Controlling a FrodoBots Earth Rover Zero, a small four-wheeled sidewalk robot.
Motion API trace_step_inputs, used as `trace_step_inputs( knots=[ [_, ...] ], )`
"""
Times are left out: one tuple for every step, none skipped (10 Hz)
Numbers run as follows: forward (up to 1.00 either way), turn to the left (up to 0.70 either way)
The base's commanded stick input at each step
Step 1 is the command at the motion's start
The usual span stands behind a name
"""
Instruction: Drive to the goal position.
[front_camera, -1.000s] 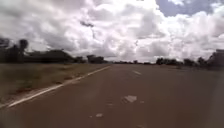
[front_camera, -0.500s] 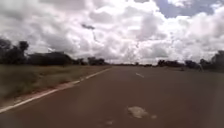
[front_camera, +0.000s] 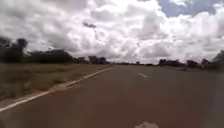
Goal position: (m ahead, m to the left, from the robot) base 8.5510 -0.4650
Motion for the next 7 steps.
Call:
trace_step_inputs(
  knots=[
    [1.0,0.0],
    [1.0,0.0],
    [1.0,0.0],
    [1.0,0.0],
    [1.0,0.0],
    [1.0,0.0],
    [1.0,0.0]
  ],
)
